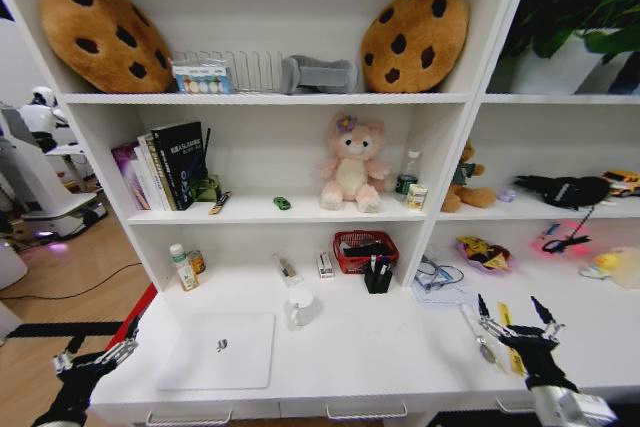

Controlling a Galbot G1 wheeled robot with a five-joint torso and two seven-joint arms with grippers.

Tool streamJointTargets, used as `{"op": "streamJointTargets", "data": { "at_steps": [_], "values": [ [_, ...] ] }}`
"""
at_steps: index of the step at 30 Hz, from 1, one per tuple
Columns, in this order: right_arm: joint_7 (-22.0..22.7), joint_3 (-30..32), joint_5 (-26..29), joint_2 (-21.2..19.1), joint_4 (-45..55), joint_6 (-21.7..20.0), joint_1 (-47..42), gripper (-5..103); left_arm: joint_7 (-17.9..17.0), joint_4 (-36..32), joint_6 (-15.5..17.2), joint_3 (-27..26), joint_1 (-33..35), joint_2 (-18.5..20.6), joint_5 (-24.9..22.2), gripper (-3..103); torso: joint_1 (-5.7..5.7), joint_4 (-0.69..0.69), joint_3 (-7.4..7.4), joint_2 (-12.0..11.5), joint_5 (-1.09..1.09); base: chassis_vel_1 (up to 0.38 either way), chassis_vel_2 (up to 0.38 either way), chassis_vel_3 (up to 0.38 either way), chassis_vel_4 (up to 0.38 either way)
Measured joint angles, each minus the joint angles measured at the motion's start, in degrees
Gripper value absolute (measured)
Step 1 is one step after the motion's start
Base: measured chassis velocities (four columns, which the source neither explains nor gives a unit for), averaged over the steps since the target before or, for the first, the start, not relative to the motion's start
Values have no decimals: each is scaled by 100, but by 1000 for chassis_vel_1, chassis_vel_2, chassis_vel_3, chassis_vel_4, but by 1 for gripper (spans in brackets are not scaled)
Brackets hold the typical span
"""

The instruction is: Organize the objects on the table.

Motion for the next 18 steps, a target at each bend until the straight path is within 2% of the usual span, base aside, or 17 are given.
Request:
{"op": "streamJointTargets", "data": {
  "at_steps": [2, 4, 5, 7, 9, 18],
  "values": [
    [0, 0, 0, 0, 0, 0, 0, 100, 0, 0, 0, 0, 0, 0, 0, 100, 0, 0, 0, -1, 6, 162, 164, -156, -168],
    [0, 0, 0, 0, 0, 0, 0, 100, 0, 0, 0, 1, 0, 0, 0, 100, 0, 0, 0, 0, 0, 172, 179, -159, -177],
    [0, 0, 0, 0, -1, 0, 0, 100, 0, 0, 0, 0, 0, 0, 0, 100, 0, 0, 0, 0, 7, 172, 179, -160, -152],
    [0, 0, 0, 0, 0, 0, 0, 100, 0, 0, 0, 0, 0, 0, 0, 100, 0, -1, -1, 0, -2, 134, 127, -131, -134],
    [0, 0, 0, 0, 0, 0, 0, 100, 0, 0, 0, 0, 0, 0, 0, 100, 0, -1, -1, 0, 0, 113, 108, -93, -117],
    [0, 0, 0, 0, 0, 0, 0, 100, 0, 0, 0, 0, 0, 0, 0, 100, 0, 0, 0, 0, 5, 13, -6, -1, 6]
  ]
}}
